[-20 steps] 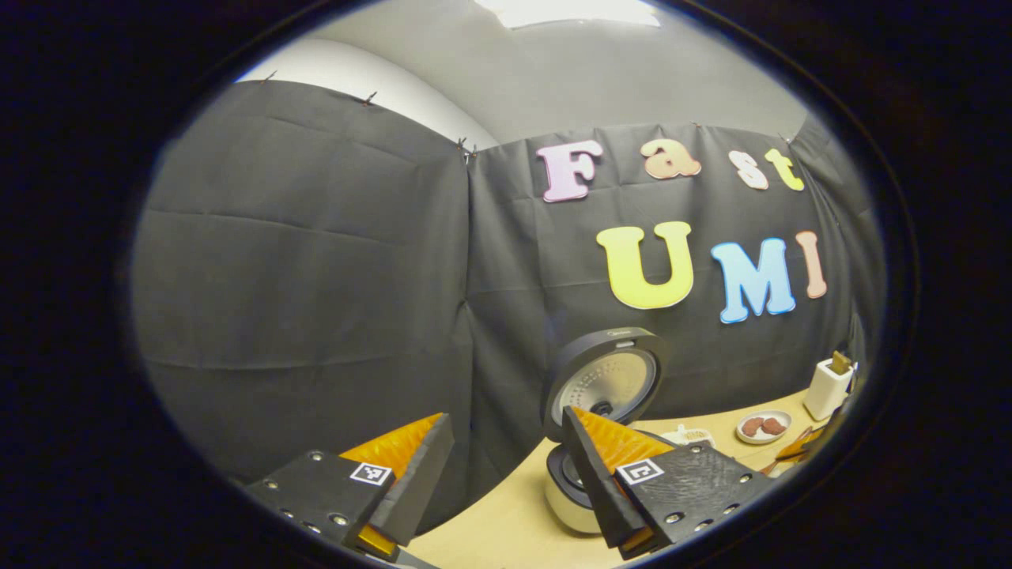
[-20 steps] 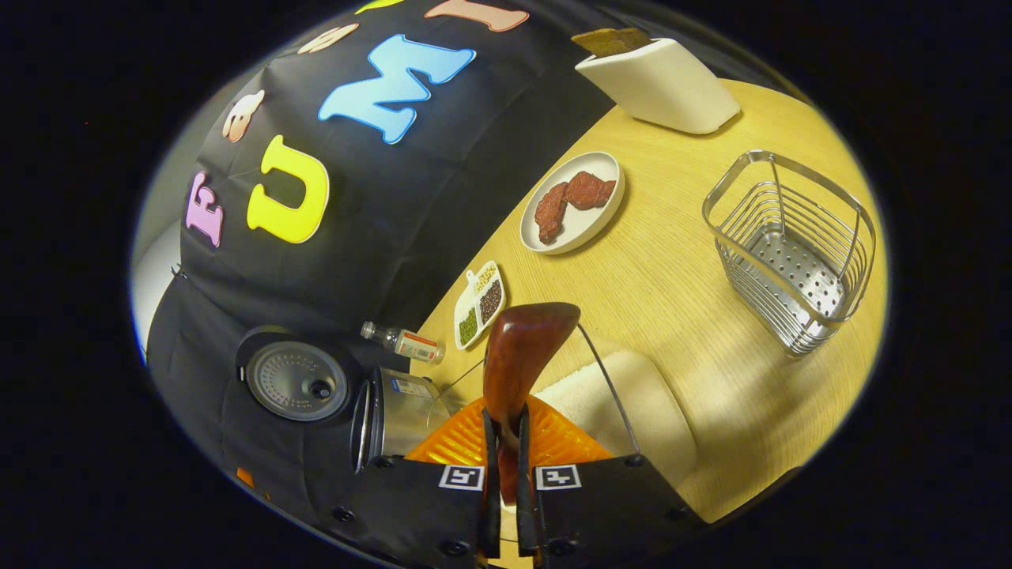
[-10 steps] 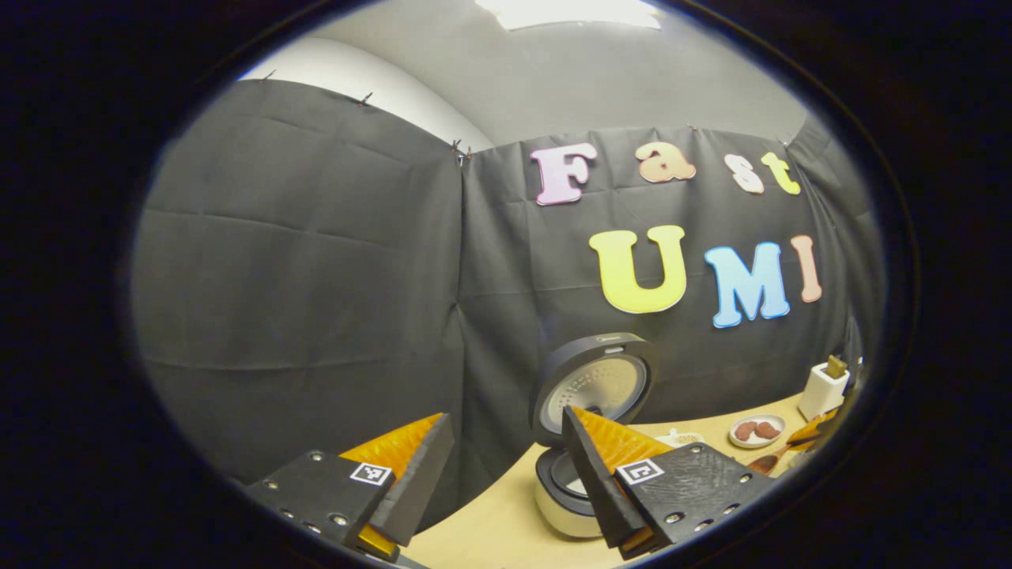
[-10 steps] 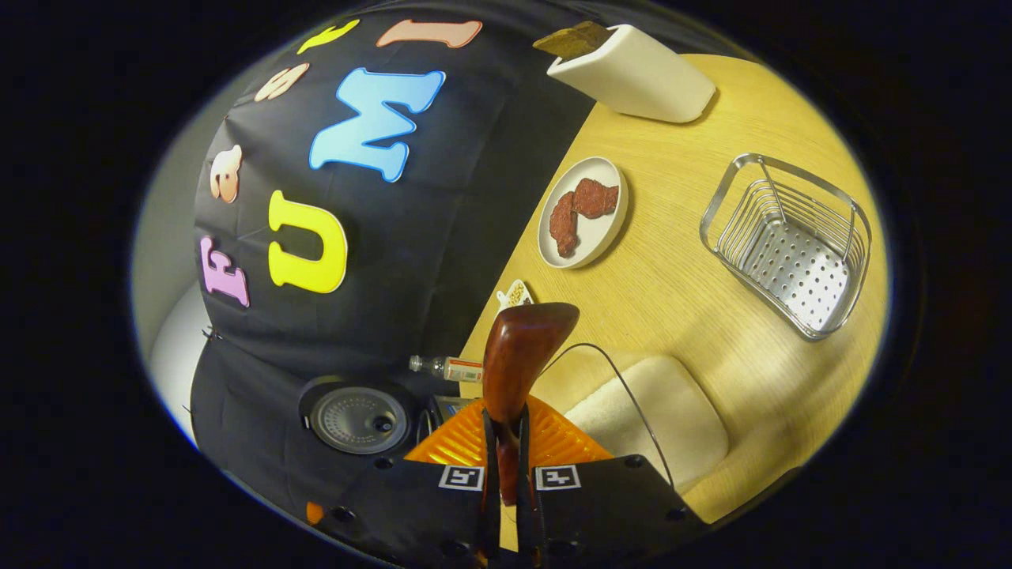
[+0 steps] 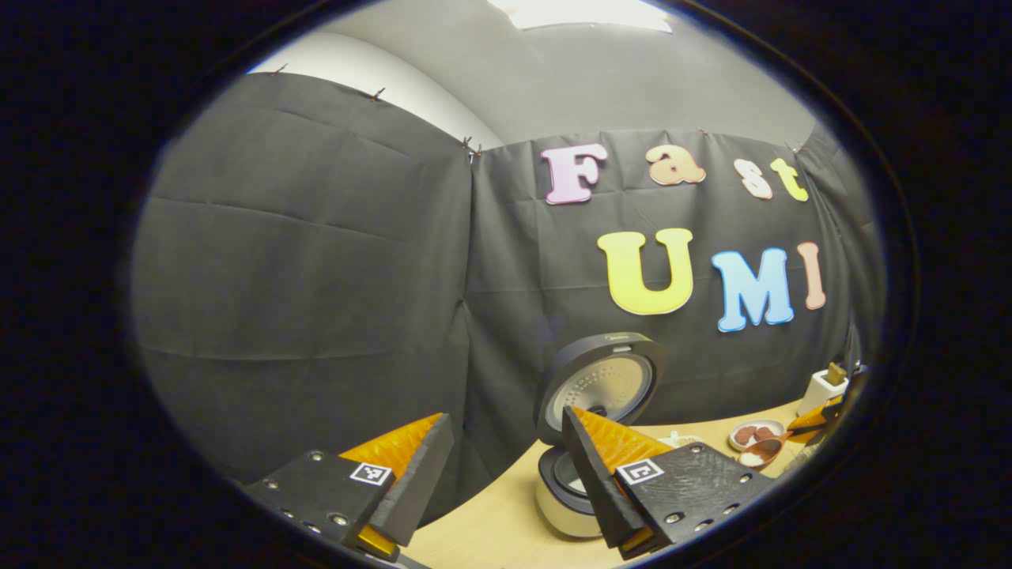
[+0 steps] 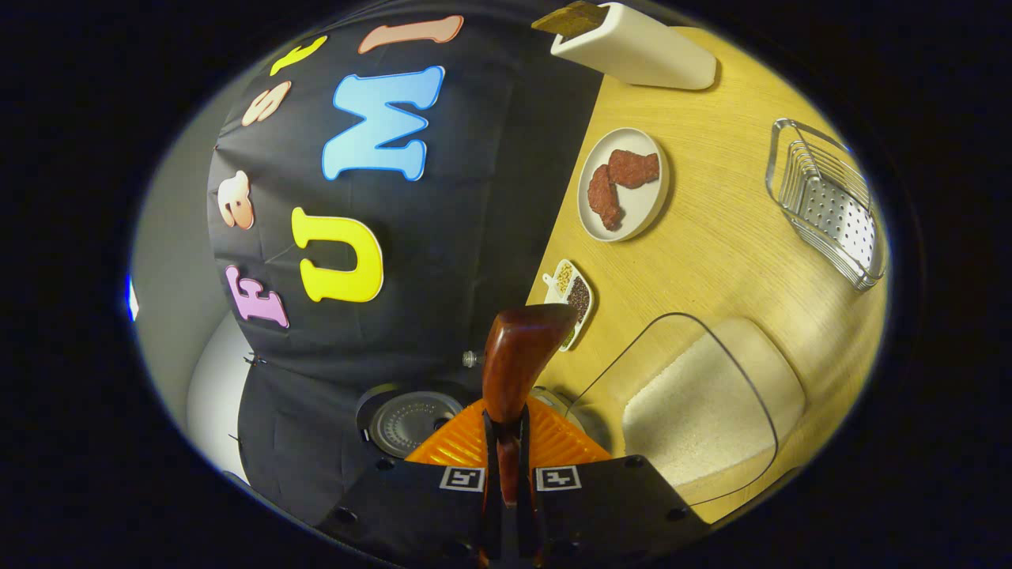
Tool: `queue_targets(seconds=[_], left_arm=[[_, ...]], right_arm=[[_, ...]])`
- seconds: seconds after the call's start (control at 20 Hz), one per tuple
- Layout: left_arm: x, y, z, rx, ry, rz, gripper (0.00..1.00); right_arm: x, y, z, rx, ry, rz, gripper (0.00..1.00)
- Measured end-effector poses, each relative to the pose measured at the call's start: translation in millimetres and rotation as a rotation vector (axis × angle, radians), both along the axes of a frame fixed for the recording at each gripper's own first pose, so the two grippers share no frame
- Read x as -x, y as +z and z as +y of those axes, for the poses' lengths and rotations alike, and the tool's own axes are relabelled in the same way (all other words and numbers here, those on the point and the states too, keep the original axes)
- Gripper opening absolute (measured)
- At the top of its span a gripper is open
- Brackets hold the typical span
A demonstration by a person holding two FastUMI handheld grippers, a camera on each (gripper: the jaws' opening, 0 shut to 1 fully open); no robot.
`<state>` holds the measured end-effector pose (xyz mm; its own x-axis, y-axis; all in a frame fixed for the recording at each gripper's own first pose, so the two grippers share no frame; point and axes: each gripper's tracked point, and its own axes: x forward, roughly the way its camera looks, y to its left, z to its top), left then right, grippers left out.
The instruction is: Close the left gripper, press the button to open the rice cooker; take a wooden spoon from the chopstick holder with the right hand, scoop a spoonful of rice and pour it into the rice cooker, then put the wooden spoon back into the chopstick holder.
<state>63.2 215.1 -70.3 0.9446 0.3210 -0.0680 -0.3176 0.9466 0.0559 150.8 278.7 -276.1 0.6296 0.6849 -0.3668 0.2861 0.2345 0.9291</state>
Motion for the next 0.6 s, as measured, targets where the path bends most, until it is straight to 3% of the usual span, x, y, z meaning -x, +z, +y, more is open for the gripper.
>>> queue_targets(seconds=[0.4, 0.45, 0.6], left_arm=[[17.7, -4.7, 26.5, 0.0, 0.054, 0.009, 0.87], [19.5, -5.6, 30.9, 0.002, 0.063, 0.011, 0.88], [24.3, -6.7, 44.6, 0.002, 0.09, 0.015, 0.86]], right_arm=[[-16.7, 42.8, 74.3, -0.083, 0.089, -0.062, 0.09], [-18.5, 48.8, 85.4, -0.091, 0.101, -0.074, 0.13], [-25.2, 61.3, 116.5, -0.106, 0.131, -0.105, 0.09]])
